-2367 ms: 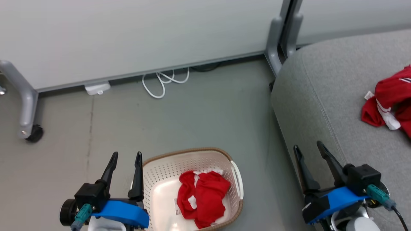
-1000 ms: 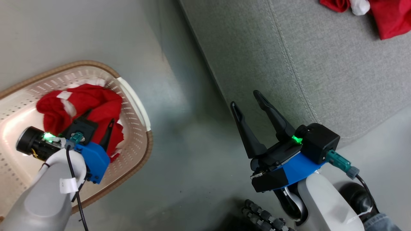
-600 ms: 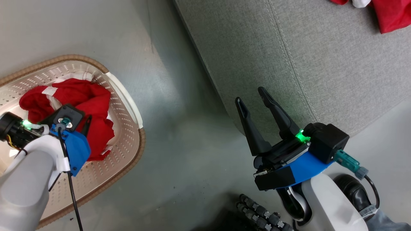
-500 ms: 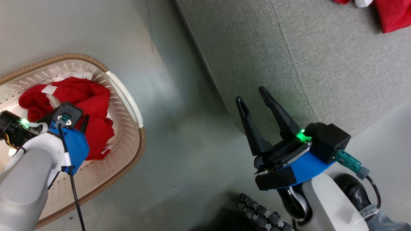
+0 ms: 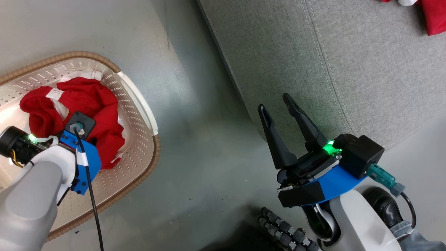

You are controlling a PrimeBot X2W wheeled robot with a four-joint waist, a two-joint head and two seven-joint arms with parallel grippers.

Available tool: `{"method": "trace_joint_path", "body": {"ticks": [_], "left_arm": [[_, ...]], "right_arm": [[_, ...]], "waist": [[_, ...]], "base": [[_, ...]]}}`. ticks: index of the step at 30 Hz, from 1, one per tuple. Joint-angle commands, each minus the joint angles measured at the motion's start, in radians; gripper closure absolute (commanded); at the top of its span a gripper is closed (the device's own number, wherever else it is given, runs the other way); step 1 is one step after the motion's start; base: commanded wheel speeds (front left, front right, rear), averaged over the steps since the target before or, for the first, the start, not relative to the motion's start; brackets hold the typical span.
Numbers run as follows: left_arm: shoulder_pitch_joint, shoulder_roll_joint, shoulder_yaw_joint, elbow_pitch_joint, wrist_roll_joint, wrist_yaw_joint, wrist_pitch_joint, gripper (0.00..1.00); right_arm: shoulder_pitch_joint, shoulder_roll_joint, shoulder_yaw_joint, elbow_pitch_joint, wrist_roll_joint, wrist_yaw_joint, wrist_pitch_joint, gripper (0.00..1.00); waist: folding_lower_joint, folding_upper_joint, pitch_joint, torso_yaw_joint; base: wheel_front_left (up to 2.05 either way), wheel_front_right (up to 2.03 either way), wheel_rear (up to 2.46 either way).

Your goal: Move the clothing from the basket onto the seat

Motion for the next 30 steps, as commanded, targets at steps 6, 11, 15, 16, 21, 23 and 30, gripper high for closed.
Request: {"method": "trace_joint_path", "body": {"ticks": [6, 11, 15, 16, 21, 23, 30], "left_arm": [[-0.024, 0.005, -0.016, -0.009, -0.020, -0.002, -0.007, 1.00], [-0.023, 0.002, -0.017, -0.005, -0.033, -0.001, -0.016, 1.00], [-0.018, -0.007, -0.016, -0.004, -0.040, 0.007, -0.022, 1.00], [-0.017, -0.007, -0.016, -0.005, -0.040, 0.008, -0.029, 1.00], [-0.001, -0.011, -0.015, -0.001, -0.051, 0.017, -0.048, 1.00], [0.006, -0.011, -0.012, -0.001, -0.055, 0.022, -0.063, 1.00], [0.053, -0.052, 0.014, 0.010, -0.099, 0.056, -0.133, 1.00]], "right_arm": [[0.001, 0.003, 0.000, -0.007, 0.012, 0.000, -0.005, 0.00], [-0.009, 0.003, 0.002, -0.008, 0.012, 0.000, -0.005, 0.00], [-0.017, 0.003, 0.005, -0.004, 0.011, 0.000, -0.005, 0.00], [-0.018, 0.003, 0.006, -0.003, 0.009, 0.000, -0.005, 0.00], [-0.031, 0.003, 0.017, 0.004, 0.006, 0.000, -0.005, 0.00], [-0.036, 0.003, 0.024, 0.009, 0.006, 0.000, -0.005, 0.00], [-0.052, 0.003, 0.027, 0.042, -0.015, 0.000, -0.005, 0.00]], "waist": [[0.0000, 0.0000, -0.001, 0.001], [0.0000, 0.0000, -0.003, 0.001], [0.0000, 0.0000, -0.007, 0.000], [0.0000, 0.0000, -0.009, -0.001], [0.0000, 0.0000, -0.030, -0.009], [0.0000, 0.0000, -0.045, -0.014], [0.0000, 0.0000, -0.146, -0.004]], "base": [[0.00, 0.00, 0.00], [0.00, 0.00, 0.00], [0.00, 0.00, 0.00], [0.00, 0.00, 0.00], [0.00, 0.00, 0.00], [0.00, 0.00, 0.00], [0.00, 0.00, 0.00]]}}
